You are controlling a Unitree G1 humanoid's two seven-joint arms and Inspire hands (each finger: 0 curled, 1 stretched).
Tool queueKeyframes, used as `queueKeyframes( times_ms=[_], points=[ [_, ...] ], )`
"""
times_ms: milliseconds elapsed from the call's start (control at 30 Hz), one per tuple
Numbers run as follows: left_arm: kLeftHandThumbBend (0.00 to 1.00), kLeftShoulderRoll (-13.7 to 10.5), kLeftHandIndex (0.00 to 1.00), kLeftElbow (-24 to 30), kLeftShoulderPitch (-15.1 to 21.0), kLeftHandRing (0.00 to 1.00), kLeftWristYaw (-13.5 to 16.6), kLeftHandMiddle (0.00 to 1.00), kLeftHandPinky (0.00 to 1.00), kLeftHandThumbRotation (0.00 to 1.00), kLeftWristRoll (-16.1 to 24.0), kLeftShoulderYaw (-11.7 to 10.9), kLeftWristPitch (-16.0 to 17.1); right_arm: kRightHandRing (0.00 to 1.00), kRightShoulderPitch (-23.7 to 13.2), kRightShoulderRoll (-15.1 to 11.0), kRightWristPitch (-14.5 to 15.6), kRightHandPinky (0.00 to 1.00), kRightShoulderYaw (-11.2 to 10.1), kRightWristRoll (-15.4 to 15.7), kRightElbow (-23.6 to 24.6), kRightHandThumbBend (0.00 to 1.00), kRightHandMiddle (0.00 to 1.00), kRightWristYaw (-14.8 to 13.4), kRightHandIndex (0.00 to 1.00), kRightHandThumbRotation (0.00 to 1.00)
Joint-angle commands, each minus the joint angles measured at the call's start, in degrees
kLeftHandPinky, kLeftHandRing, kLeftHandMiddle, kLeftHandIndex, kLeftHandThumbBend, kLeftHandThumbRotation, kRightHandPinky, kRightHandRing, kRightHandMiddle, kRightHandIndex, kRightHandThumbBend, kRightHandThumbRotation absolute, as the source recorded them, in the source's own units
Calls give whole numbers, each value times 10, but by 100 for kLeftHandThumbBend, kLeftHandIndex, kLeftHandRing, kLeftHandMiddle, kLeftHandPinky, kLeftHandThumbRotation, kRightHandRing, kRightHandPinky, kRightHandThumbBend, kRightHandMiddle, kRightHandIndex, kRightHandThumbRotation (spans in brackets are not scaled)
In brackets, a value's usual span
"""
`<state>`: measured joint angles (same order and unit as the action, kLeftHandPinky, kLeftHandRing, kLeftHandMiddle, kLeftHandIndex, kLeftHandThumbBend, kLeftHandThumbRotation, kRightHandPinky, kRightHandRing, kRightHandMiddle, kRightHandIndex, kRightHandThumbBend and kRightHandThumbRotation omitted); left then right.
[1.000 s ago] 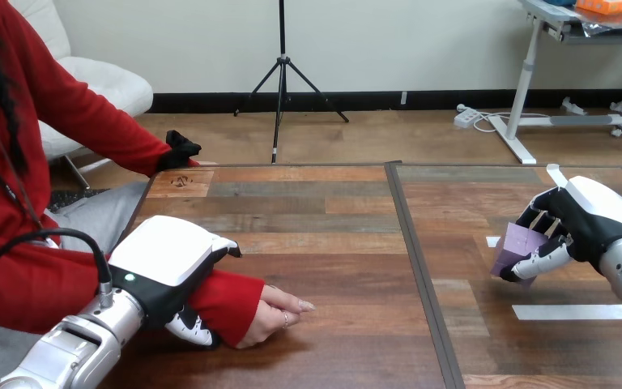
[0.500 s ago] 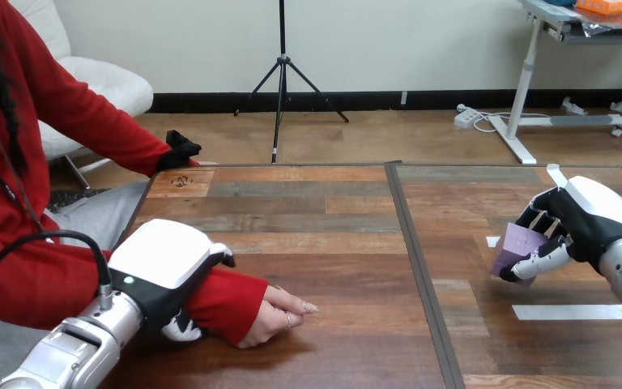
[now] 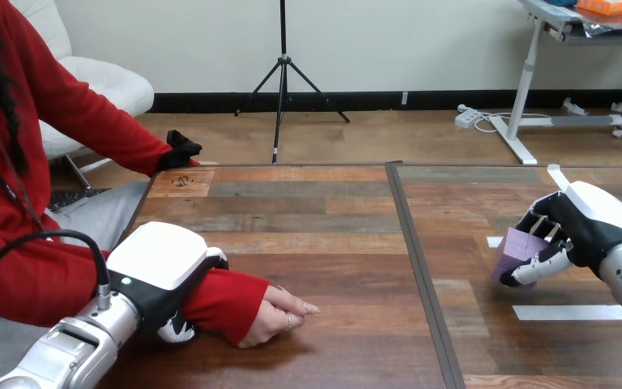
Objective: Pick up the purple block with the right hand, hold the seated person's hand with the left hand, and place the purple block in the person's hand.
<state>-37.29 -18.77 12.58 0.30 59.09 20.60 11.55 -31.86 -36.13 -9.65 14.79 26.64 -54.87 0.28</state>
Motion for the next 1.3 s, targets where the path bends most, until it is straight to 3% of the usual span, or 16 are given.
queueKeyframes(
  times_ms=[0, 1067, 1267],
  points=[
    [94, -13, 74, -11, 31, 76, -7, 75, 75, 0, -1, 6, -3, 44, -20, -3, 1, 38, -17, -8, 33, 69, 50, -7, 51, 0],
    [80, -5, 65, -26, 27, 66, -3, 67, 63, 0, -41, -1, 0, 44, -19, -2, 1, 37, -18, -10, 36, 69, 49, -6, 50, 0],
    [79, 2, 63, -35, 26, 63, 15, 65, 59, 1, -55, -3, 5, 43, -19, -1, 5, 37, -20, -11, 37, 69, 49, -5, 50, 0]
  ],
)
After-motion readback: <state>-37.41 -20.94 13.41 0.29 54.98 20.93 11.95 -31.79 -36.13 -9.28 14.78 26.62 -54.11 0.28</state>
